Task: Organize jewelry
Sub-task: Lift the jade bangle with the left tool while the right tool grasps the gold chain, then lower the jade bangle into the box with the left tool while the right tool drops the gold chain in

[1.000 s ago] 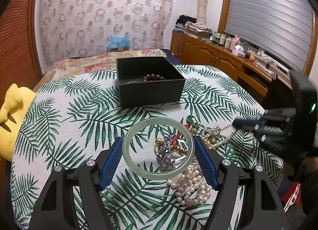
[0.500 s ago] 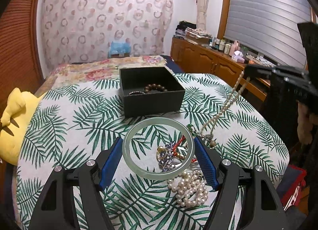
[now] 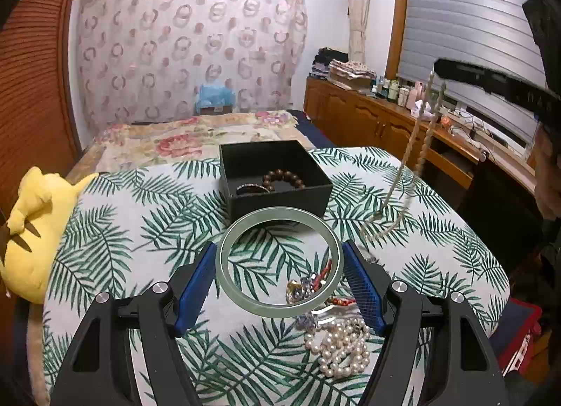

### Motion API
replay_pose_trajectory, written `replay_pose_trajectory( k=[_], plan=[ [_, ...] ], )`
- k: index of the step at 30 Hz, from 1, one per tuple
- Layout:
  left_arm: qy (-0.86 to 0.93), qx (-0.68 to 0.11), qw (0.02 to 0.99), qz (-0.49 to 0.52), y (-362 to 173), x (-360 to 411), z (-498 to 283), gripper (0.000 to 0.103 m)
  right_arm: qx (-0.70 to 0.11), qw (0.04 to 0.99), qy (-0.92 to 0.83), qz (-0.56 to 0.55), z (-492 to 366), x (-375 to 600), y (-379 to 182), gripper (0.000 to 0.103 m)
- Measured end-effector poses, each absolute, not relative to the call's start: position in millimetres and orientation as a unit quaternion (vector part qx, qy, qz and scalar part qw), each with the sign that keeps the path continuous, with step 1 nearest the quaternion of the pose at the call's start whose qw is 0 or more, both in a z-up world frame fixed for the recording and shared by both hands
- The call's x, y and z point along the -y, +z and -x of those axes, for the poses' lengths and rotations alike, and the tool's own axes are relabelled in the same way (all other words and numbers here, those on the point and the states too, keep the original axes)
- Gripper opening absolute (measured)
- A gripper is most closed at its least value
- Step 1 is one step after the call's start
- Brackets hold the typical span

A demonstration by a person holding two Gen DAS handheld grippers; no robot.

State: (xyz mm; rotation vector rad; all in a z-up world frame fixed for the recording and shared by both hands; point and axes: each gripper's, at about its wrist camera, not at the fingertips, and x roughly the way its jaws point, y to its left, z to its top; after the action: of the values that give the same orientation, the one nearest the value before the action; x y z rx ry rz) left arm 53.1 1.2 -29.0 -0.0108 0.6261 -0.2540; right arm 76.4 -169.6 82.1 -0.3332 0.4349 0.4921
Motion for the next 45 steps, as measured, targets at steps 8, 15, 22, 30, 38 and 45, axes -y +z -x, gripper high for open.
replay_pose_trajectory(
  k=[8,15,22,30,38,45],
  plan=[
    [-0.12,-0.297,0.947,-0.006,-17.1,-2.3,-69.8,0.069,-0.191,0.937,0.245,0.16,-90.6,159.5,111.1,0.005],
    [-0.113,-0.293,0.949,-0.015,-11.2,-4.3,-90.7,0.069,-0.184,0.937,0.248,0.166,-115.8,139.7,125.6,0.005],
    [-0.104,-0.294,0.95,-0.025,-9.4,-3.9,-108.5,0.069,-0.193,0.936,0.255,0.146,-154.6,122.5,130.0,0.005],
    [-0.099,-0.301,0.948,-0.03,-12.3,-4.1,-127.5,0.069,-0.266,0.92,0.266,0.108,-198.0,115.7,84.9,0.006],
    [-0.092,-0.319,0.943,-0.031,-20.6,-0.7,-156.2,0.069,-0.332,0.9,0.277,0.058,-221.5,113.1,21.7,0.015],
    [-0.085,-0.332,0.938,-0.048,-29.7,11.3,-175.9,0.069,-0.339,0.899,0.271,0.066,-210.8,131.8,-2.6,0.016]
  ],
)
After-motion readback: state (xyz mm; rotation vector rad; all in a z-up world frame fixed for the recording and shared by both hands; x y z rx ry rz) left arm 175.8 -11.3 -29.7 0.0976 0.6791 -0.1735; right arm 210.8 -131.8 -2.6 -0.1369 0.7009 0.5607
